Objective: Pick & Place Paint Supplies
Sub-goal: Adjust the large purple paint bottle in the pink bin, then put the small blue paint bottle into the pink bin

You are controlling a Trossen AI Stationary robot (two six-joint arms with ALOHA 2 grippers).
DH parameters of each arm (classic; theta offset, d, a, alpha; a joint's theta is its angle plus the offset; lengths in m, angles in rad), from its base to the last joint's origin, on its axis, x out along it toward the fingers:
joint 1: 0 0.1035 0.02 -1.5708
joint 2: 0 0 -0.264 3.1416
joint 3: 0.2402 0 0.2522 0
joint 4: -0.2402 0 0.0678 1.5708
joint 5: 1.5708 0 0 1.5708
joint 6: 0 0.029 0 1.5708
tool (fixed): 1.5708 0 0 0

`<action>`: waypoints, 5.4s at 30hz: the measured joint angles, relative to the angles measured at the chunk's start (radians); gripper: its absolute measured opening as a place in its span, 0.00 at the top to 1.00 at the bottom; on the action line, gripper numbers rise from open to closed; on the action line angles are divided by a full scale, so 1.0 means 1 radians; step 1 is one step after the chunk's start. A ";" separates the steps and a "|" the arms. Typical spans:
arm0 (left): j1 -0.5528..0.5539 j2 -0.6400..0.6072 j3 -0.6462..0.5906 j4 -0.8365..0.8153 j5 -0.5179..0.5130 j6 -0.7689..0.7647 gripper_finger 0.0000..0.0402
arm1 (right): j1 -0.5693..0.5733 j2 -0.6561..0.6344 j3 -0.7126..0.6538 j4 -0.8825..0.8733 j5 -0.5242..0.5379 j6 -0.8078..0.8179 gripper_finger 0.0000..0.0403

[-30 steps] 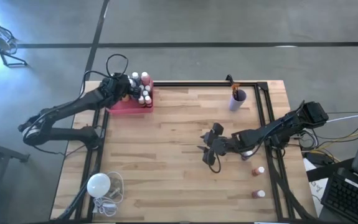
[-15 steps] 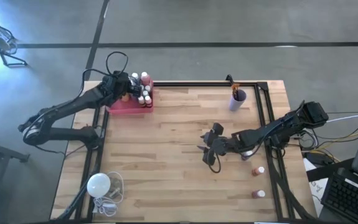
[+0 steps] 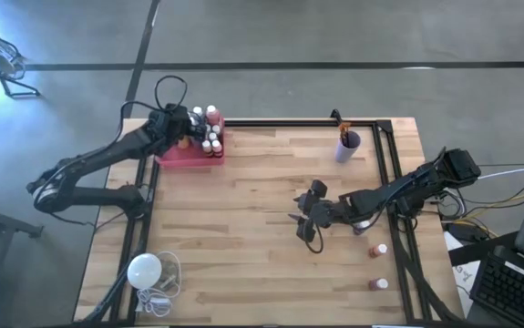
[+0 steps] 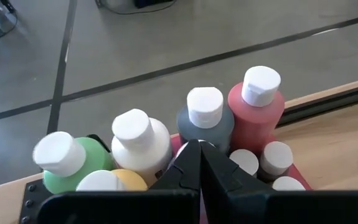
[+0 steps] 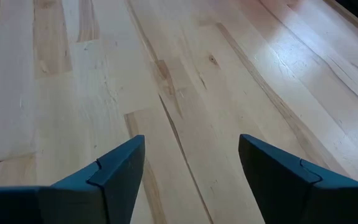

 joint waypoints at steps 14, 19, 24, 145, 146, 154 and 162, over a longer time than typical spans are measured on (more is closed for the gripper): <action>0.009 -0.002 -0.073 0.083 0.020 0.017 1.00 | 0.000 0.000 0.000 0.000 0.000 0.000 0.46; 0.010 -0.001 -0.066 0.082 0.039 0.022 1.00 | 0.000 0.000 0.000 0.000 0.000 0.000 0.48; 0.011 0.002 -0.046 0.075 0.046 0.040 1.00 | 0.000 0.000 0.000 0.000 0.000 0.000 0.49; -0.528 0.389 0.146 0.445 0.396 0.347 0.59 | 0.684 -0.294 -0.050 -1.120 -0.129 1.443 0.26; -0.528 0.389 0.146 0.445 0.396 0.347 0.59 | 0.677 -0.294 -0.056 -1.108 -0.129 1.433 0.25; -0.528 0.389 0.146 0.445 0.396 0.347 0.59 | 0.617 -0.294 -0.079 -1.058 -0.129 1.343 0.21; -0.528 0.389 0.146 0.442 0.396 0.347 0.59 | 0.573 -0.294 -0.083 -1.042 -0.130 1.282 0.28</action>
